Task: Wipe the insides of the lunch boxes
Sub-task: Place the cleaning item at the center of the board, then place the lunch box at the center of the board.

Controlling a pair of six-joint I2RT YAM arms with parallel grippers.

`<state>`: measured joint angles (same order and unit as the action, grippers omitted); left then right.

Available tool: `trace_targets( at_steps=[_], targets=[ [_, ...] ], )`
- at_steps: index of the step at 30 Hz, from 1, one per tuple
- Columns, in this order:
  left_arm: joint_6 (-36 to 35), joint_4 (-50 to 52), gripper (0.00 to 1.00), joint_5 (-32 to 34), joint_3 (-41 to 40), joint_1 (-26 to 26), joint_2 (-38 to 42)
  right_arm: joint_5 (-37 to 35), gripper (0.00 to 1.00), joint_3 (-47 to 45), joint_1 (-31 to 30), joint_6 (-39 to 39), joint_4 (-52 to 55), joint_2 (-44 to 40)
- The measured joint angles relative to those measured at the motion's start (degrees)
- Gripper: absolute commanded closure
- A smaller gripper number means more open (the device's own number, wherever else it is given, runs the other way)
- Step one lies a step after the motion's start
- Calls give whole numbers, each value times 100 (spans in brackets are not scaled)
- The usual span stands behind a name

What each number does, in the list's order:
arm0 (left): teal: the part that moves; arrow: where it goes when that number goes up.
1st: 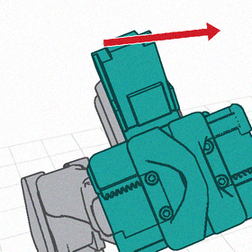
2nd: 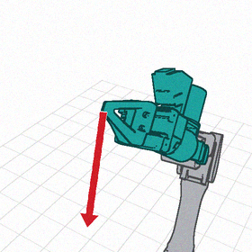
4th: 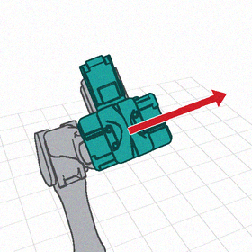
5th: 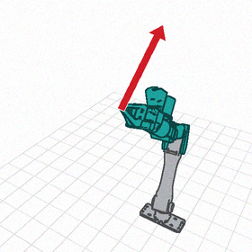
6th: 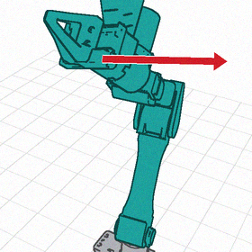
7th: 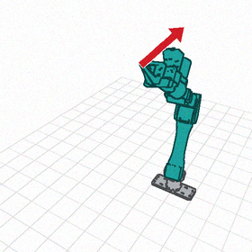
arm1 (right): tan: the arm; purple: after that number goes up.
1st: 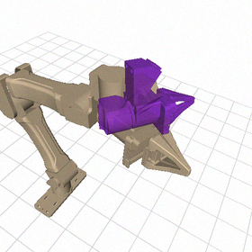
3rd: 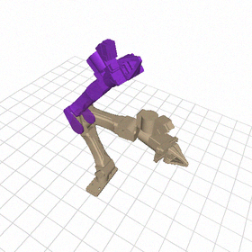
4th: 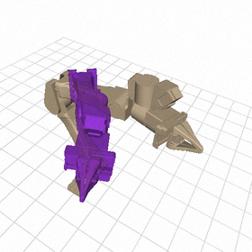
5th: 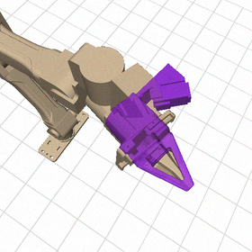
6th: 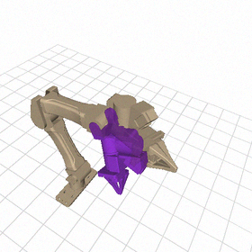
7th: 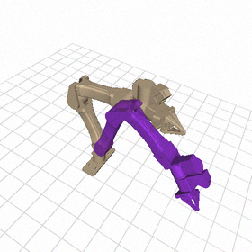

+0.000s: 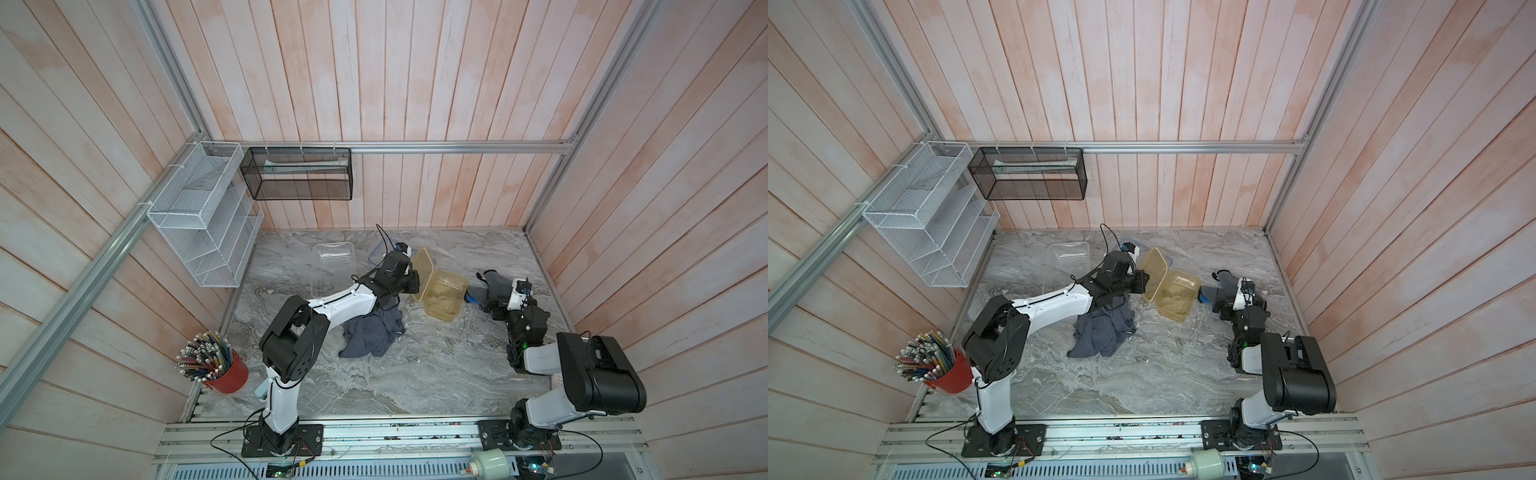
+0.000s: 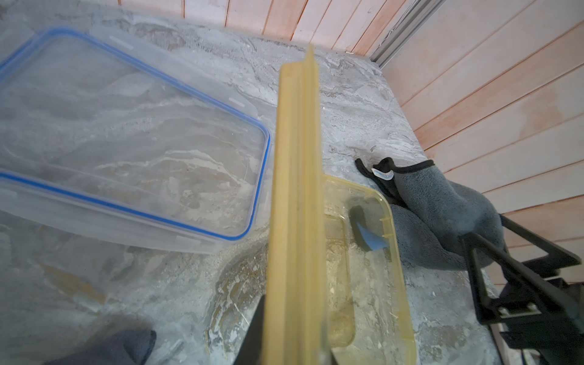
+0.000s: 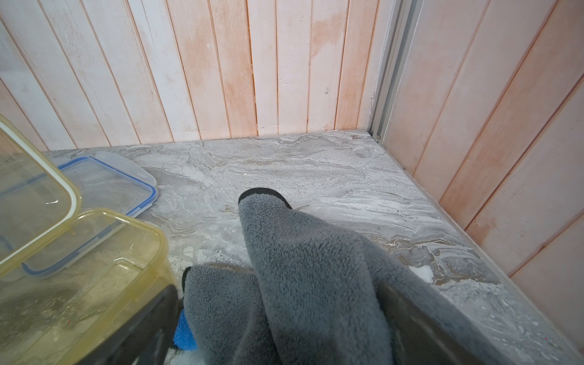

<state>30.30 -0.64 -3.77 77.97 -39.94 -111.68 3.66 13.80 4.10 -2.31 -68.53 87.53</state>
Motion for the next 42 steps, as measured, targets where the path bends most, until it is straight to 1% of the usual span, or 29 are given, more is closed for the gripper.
trace_targets(
  at_steps=[2,10,17,21,24,29,40,42],
  targets=[
    [46,-33,95,-9,-175,26,116,0,1,0,0,0,0,0],
    [85,-70,95,162,-868,144,750,-2,2,0,0,22,2,0],
    [28,153,95,557,-1373,214,1493,-20,1,0,0,42,2,0],
    [11,201,94,717,-1694,382,1823,-20,2,0,0,42,0,0],
    [15,256,94,791,-1965,560,1987,-20,2,0,0,42,0,0],
    [105,282,90,885,-2258,750,2111,-20,2,0,0,42,0,0],
    [350,439,88,1364,-2673,859,2660,-20,2,0,0,42,0,0],
    [382,450,86,1438,-2756,920,2767,-20,1,0,0,42,0,0]
  ],
)
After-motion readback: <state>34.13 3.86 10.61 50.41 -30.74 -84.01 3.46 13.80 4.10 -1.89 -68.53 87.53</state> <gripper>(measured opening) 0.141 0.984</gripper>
